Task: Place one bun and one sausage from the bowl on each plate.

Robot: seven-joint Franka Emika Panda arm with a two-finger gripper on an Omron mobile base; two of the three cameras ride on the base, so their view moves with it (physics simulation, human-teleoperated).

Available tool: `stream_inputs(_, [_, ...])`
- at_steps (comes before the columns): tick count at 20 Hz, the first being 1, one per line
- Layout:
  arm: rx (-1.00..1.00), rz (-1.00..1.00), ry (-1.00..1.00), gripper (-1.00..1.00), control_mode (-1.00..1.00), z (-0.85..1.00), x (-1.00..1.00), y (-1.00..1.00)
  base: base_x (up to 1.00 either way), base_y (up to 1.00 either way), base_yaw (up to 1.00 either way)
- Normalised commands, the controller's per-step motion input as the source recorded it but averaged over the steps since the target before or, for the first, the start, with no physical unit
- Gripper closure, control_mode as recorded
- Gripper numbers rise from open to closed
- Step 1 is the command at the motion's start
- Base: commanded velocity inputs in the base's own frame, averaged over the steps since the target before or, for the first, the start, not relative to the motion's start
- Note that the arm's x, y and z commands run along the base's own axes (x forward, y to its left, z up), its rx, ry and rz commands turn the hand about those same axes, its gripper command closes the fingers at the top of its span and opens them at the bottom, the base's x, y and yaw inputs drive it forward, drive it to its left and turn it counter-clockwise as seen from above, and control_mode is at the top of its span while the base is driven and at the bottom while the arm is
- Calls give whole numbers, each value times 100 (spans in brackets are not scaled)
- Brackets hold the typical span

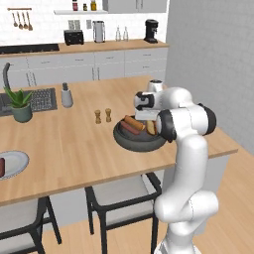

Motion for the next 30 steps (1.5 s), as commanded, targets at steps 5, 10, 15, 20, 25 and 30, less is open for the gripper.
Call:
stream_inputs(5, [9, -8, -9, 100, -100, 9, -16, 0, 0, 0, 0])
stream_inputs(10, [7, -7, -10, 100, -100, 85, -26, 1, 0, 0, 0])
stream_inputs(15, [0, -1, -2, 100, -100, 100, -64, 36, 0, 0, 0])
stream_inputs(20, [-2, -2, -1, 100, -100, 67, -85, 43, 0, 0, 0])
stream_inputs(25, [-3, -6, 0, 100, -100, 0, -30, 53, 0, 0, 0])
stream_inputs(30, [0, -4, 0, 100, 100, 0, -13, 15, -27, 28, -3])
